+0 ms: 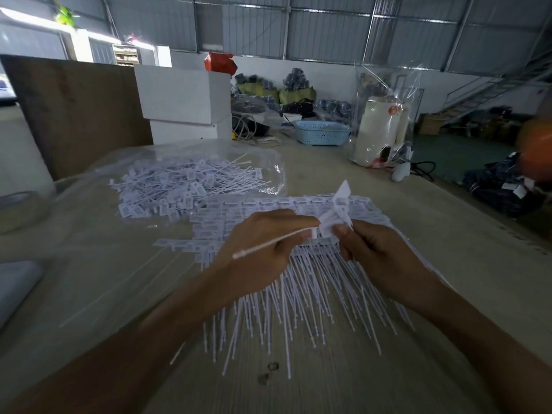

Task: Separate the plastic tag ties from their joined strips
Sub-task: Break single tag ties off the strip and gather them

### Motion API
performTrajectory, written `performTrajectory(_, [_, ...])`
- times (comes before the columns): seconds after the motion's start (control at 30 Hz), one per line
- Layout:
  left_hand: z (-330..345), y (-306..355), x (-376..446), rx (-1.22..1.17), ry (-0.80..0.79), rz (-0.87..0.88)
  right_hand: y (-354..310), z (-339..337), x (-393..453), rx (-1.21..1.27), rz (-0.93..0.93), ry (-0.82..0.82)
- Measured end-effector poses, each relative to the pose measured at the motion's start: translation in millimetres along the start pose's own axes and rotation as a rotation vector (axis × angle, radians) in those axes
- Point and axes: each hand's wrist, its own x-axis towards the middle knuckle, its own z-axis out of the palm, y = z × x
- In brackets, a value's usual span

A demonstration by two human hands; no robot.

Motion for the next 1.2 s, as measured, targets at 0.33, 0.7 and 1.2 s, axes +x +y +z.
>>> performTrajectory(0.33, [-6,11,-1,0.548,-0.175,0.161,12,1,0,-0.226,-0.147,-0.012])
performTrajectory(0.7, [7,7,-1,-0.048,-0.194,-0.231,5,-2,6,0.133,0.177,0.073])
performTrajectory(1.2, [9,15,0,-0.062,0.041,-0.241,-7,3,0,0.713,0.232,0.056])
